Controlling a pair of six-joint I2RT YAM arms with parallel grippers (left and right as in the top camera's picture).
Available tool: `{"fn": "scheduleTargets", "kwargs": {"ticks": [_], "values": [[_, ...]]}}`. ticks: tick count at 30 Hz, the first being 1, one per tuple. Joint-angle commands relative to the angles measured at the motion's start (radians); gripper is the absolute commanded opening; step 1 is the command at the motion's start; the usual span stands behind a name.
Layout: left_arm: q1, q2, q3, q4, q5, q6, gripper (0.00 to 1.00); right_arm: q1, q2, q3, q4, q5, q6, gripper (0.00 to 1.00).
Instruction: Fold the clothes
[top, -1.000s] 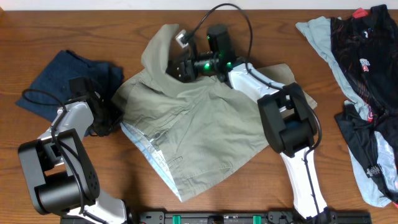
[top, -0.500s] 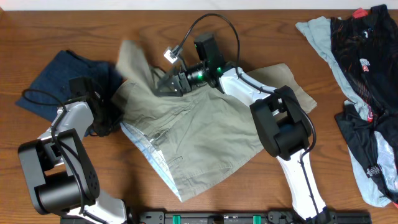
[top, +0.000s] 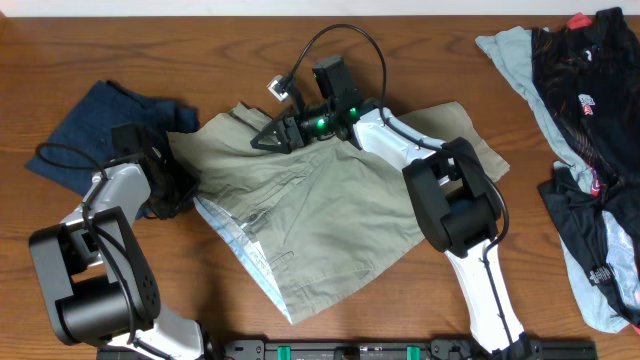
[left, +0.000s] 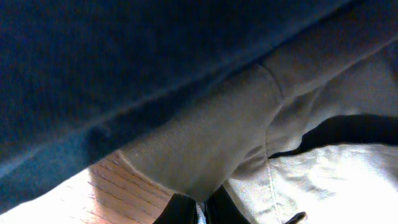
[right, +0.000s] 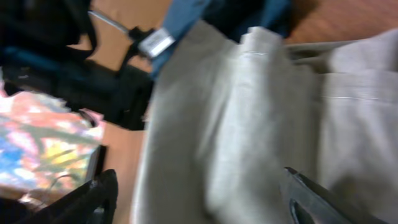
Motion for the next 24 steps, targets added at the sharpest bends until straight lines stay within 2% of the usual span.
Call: {"fn": "scheduleTargets", "kwargs": {"ticks": [1,3,7,11,18,24], "values": [[0.008,0.019,0.013,-0.009,-0.020,0.006,0.07,0.003,-0.007,0.029,-0.034,0.134,-0.059,0.89],[0.008,0.019,0.013,-0.009,-0.020,0.006,0.07,0.012,-0.008,0.061,-0.114,0.214,-0.099,0.99],[0.008,0.019,0.013,-0.009,-0.020,0.006,0.07,0.038,-0.008,0.188,-0.371,0.465,-0.264,0.99],[0.008,0.019,0.013,-0.008,-0.020,0.006,0.07,0.058,-0.008,0.294,-0.515,0.642,-0.370,0.99],[0.008,0.019,0.013,-0.008,-0.020,0.006,0.08,0.092,0.000,0.319,-0.522,0.657,-0.400,0.99],[0.008,0.019,0.013,-0.008,-0.020,0.006,0.08,0.121,0.041,0.319,-0.438,0.761,-0.401,0.88]]}}
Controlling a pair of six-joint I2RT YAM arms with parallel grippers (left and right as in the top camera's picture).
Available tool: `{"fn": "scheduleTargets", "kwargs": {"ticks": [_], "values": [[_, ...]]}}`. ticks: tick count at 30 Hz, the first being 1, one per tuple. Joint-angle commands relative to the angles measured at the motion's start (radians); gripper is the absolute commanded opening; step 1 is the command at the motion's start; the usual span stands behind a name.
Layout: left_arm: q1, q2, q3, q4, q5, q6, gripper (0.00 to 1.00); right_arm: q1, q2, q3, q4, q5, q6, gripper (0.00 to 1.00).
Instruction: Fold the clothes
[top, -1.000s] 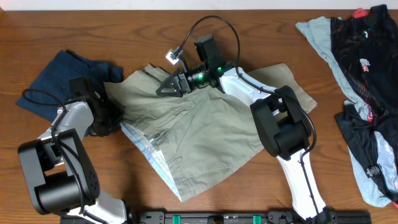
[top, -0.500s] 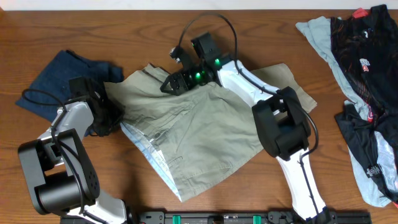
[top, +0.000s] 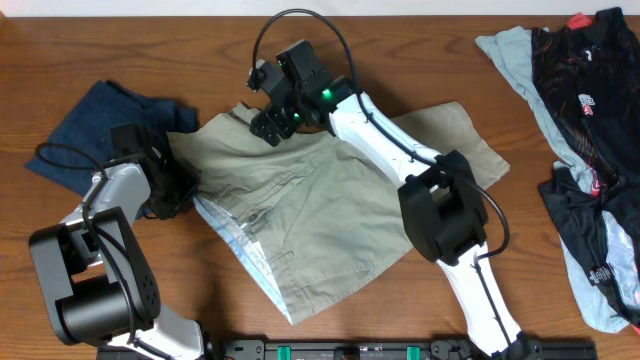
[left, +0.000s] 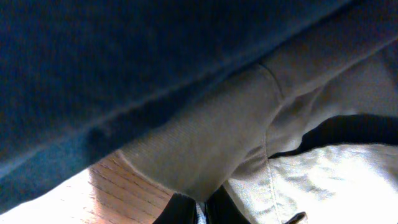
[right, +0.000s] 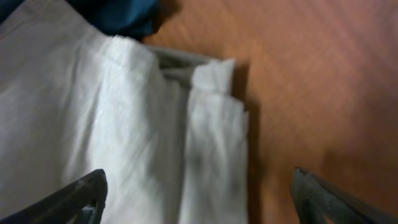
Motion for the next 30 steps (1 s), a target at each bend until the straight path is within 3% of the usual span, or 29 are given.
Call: {"fn": "scheduleTargets", "kwargs": {"ticks": [1,4,12,17,20,21,25,30], "values": [[0.008,0.019,0.013,-0.008,-0.020,0.006,0.08,0.028,0.050,0.012,0.040,0.072,-0.019,0.86],[0.008,0.019,0.013,-0.008,-0.020,0.006,0.08,0.034,0.070,0.012,0.077,0.071,-0.018,0.75],[0.008,0.019,0.013,-0.008,-0.020,0.006,0.08,0.043,0.123,0.012,0.100,0.066,-0.006,0.70],[0.008,0.019,0.013,-0.007,-0.020,0.006,0.08,0.045,0.124,0.012,0.105,0.067,0.006,0.39],[0.008,0.019,0.013,-0.008,-0.020,0.006,0.08,0.039,0.124,0.012,0.095,0.067,0.040,0.06],[0.008,0.019,0.013,-0.008,-0.020,0.006,0.08,0.037,0.124,0.012,0.092,0.068,0.047,0.01],[0.008,0.019,0.013,-0.007,-0.020,0.006,0.08,0.020,0.117,0.019,0.092,0.088,0.077,0.01],[0.008,0.019,0.013,-0.008,-0.020,0.006,0.08,-0.044,0.055,0.022,0.076,0.270,0.160,0.01]]}}
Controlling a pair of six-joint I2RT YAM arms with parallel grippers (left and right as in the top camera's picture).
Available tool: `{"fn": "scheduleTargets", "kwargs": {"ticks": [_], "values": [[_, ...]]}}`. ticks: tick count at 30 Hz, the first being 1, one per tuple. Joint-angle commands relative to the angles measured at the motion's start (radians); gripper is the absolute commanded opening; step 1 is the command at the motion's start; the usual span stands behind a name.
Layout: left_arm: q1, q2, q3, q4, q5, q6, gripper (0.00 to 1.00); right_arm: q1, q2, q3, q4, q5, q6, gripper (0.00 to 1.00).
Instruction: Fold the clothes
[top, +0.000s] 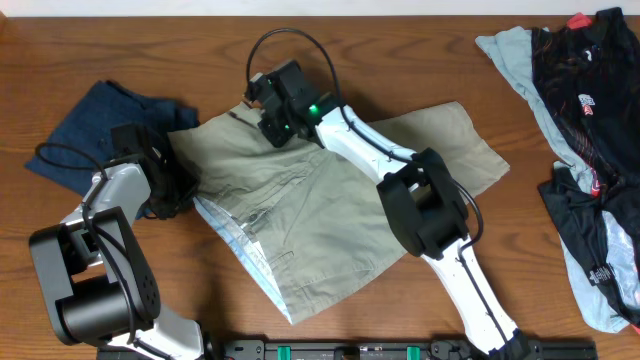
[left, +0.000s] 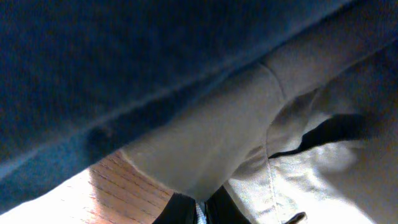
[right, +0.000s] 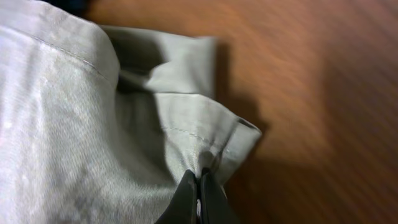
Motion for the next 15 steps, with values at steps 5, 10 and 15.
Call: {"fn": "scheduleTargets", "kwargs": {"ticks": [5,10,15], "values": [[0.008,0.019,0.013,-0.007,-0.020,0.006,0.08,-0.178,-0.136,0.021,-0.047,0.246,0.068,0.01],[0.008,0.019,0.013,0.011,-0.010,0.006,0.08,-0.301,-0.171,0.021,-0.127,0.360,0.123,0.01],[0.007,0.019,0.013,0.099,0.093,0.006,0.07,-0.392,-0.173,0.021,-0.201,0.370,0.123,0.01]]}}
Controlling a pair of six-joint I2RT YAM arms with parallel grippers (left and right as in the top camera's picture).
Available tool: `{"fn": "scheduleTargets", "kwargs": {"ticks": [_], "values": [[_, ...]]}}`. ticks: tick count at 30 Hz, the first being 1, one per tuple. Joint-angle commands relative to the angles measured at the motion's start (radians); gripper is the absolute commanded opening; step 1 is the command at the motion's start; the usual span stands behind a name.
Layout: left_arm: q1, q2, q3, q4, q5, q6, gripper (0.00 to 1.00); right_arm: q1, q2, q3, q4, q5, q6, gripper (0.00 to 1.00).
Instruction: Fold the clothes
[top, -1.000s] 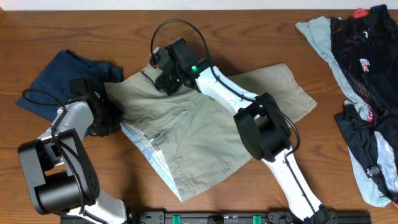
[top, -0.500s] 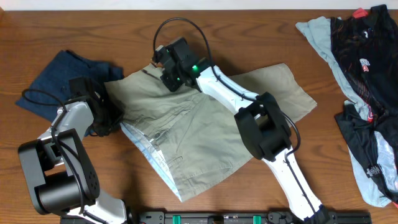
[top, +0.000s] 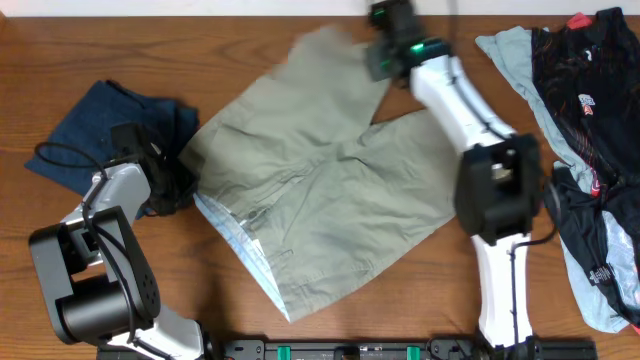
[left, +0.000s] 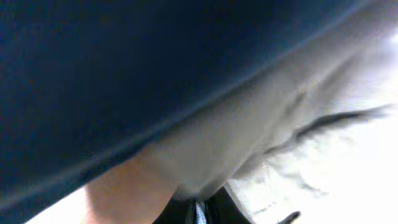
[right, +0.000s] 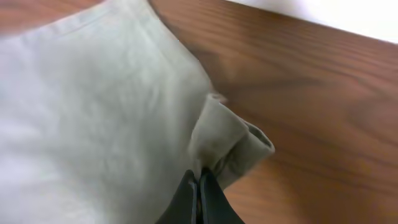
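Khaki shorts (top: 320, 190) lie spread across the middle of the table, pale lining showing at the lower left. My right gripper (top: 378, 55) is at the far top centre, shut on a corner of the shorts (right: 233, 146) and holding that flap stretched up toward the back edge. My left gripper (top: 178, 180) is low at the shorts' left edge, shut on the khaki cloth (left: 205, 168), with the dark blue garment (top: 95, 125) right beside it.
A pile of black and light blue clothes (top: 585, 150) fills the right side of the table. The blue garment (left: 124, 62) fills the upper part of the left wrist view. Bare wood (top: 150, 290) shows at the front left.
My right gripper, shut on the shorts' upper left corner, has moved from above the left part of the shorts to the far top centre, carrying the flap rightward. The left gripper stayed put.
My right gripper hung open over the shorts' upper edge, then open nearer the upper left corner. Then it was shut on that corner. Now it holds the corner far to the right at the back. My left gripper has gripped the left edge throughout.
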Motion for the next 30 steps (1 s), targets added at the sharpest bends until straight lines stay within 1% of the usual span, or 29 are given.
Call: {"fn": "scheduleTargets", "kwargs": {"ticks": [1,3,6,8,11,14,19,20,21,22,23,24,25,26,27,29,30], "values": [[0.007,0.016,0.014,0.057,0.079,0.005,0.08,-0.029,-0.016,0.011,-0.032,0.058,0.026,0.01],[0.007,0.016,0.017,0.106,0.104,0.005,0.07,-0.059,-0.016,0.011,-0.052,0.087,0.027,0.01],[0.005,0.016,0.019,0.182,0.137,0.005,0.07,-0.098,-0.016,0.011,-0.087,0.138,0.077,0.01],[0.000,0.016,0.022,0.225,0.152,0.005,0.07,-0.123,-0.016,0.011,-0.110,0.143,0.083,0.01],[-0.022,0.016,0.041,0.290,0.154,0.005,0.07,-0.161,-0.019,0.011,-0.154,0.188,0.145,0.01],[-0.045,0.016,0.071,0.340,0.154,0.005,0.07,-0.202,-0.030,0.011,-0.208,0.206,0.202,0.01],[-0.070,0.016,0.144,0.371,0.142,0.006,0.08,-0.268,-0.061,0.011,-0.301,0.211,0.206,0.01],[-0.070,0.016,0.160,0.371,0.138,0.006,0.10,-0.282,-0.068,0.011,-0.321,0.211,0.207,0.10],[-0.070,0.016,0.174,0.370,0.138,0.006,0.17,-0.296,-0.077,0.011,-0.342,0.210,0.223,0.25],[-0.070,0.016,0.183,0.370,0.138,0.006,0.28,-0.308,-0.084,0.011,-0.358,0.205,0.244,0.42],[-0.070,0.016,0.190,0.365,0.138,0.006,0.35,-0.322,-0.096,0.011,-0.376,0.182,0.254,0.56],[-0.070,0.016,0.195,0.351,0.140,0.006,0.40,-0.334,-0.105,0.011,-0.390,0.142,0.253,0.66],[-0.070,0.015,0.196,0.333,0.148,0.005,0.42,-0.344,-0.116,0.011,-0.406,0.108,0.253,0.76],[-0.071,0.015,0.196,0.306,0.161,0.005,0.44,-0.356,-0.127,0.011,-0.430,0.073,0.253,0.96],[-0.071,0.015,0.196,0.267,0.174,0.005,0.45,-0.365,-0.137,0.011,-0.453,0.049,0.253,0.99],[-0.072,0.015,0.196,0.180,0.188,0.006,0.50,-0.384,-0.156,0.011,-0.512,-0.011,0.254,0.99],[-0.072,0.015,0.196,0.124,0.192,0.006,0.54,-0.394,-0.164,0.011,-0.543,-0.050,0.254,0.99]]}}
